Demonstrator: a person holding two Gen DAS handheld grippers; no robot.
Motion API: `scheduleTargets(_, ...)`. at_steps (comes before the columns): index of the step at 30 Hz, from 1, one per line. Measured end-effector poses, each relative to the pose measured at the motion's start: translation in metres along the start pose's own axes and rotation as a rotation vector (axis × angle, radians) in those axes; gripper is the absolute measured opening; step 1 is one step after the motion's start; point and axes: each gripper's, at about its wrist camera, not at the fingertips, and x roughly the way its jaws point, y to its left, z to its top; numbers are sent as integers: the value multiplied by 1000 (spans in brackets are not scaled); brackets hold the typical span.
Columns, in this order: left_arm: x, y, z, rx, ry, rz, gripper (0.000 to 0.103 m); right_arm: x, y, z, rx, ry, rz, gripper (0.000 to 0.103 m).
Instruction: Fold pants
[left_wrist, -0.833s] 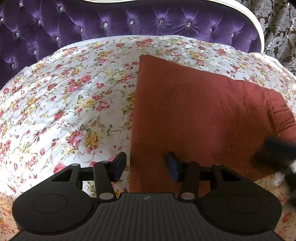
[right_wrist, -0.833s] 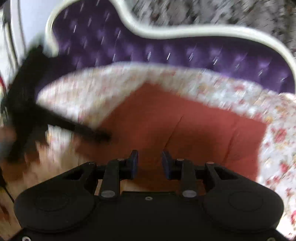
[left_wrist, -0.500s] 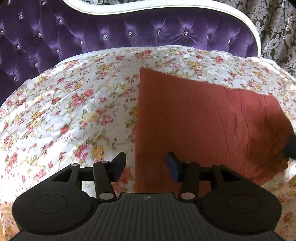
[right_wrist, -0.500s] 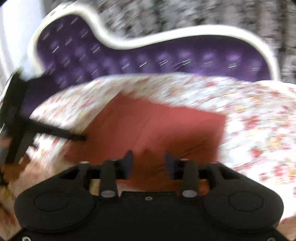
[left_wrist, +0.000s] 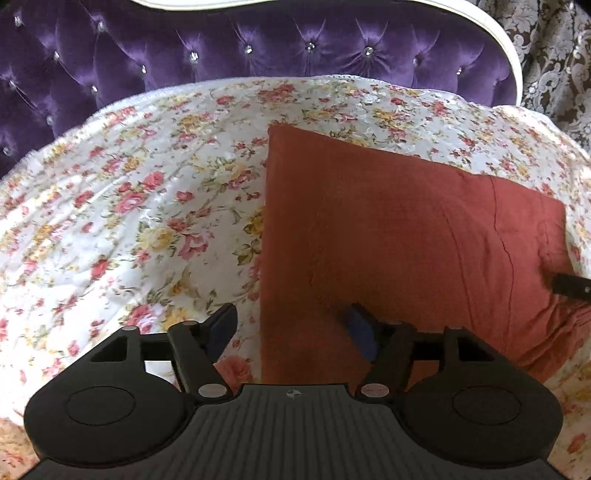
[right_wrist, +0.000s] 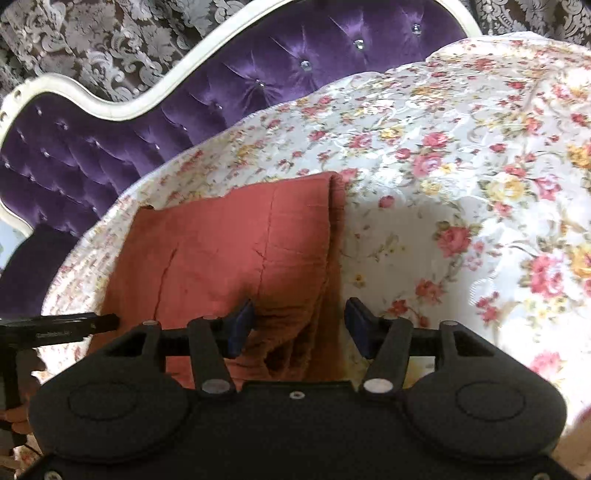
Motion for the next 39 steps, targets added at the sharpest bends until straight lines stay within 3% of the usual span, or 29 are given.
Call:
scheduleTargets(6,17,6,12,-42,19,-71,79,11,1,6,-20,-8,47,68)
scheduleTargets(11,25,-5,21,-15,7,-82,78,20,2,9,-35,-21,87,67)
scheduleTargets(12,26,-7,22,-17,4,-85,72,20,2,9,-32,-25,90,64)
scheduleTargets(13,24,-8,22,-17,-4,-88,67,20,2,9,-37,-19,88,51)
scheduleTargets(15,18,-12,19,-17,-32,-71,35,18,2,8,-32,-13,118,41)
scheduleTargets(17,8,-19,16,2,-67,-26,24,12,12,9,-84,-31,101,36)
scheduleTargets(19,-2,-21,17,3,-98,-8,21,2,27,13,-172,-65,81,34)
scheduleTargets(25,-9,-20,58,-19,-158,-16,20,7,39,59,-249,-140,72,33)
scheduleTargets(29,22,-16,74,-30,-99,-11,23,40,19,78,-192,-79,47,34)
scheduleTargets(32,49,-15,68,-15,-46,25,37,64,-6,72,-131,-14,23,41)
scheduleTargets(33,48,-14,64,-9,-67,31,42,64,-14,70,-102,-17,35,43)
scheduleTargets(36,32,-7,60,-22,-81,47,43,47,-25,70,-28,-45,38,44)
scheduleTargets(39,5,-3,54,-59,-118,136,41,16,-19,65,-36,-136,-12,45)
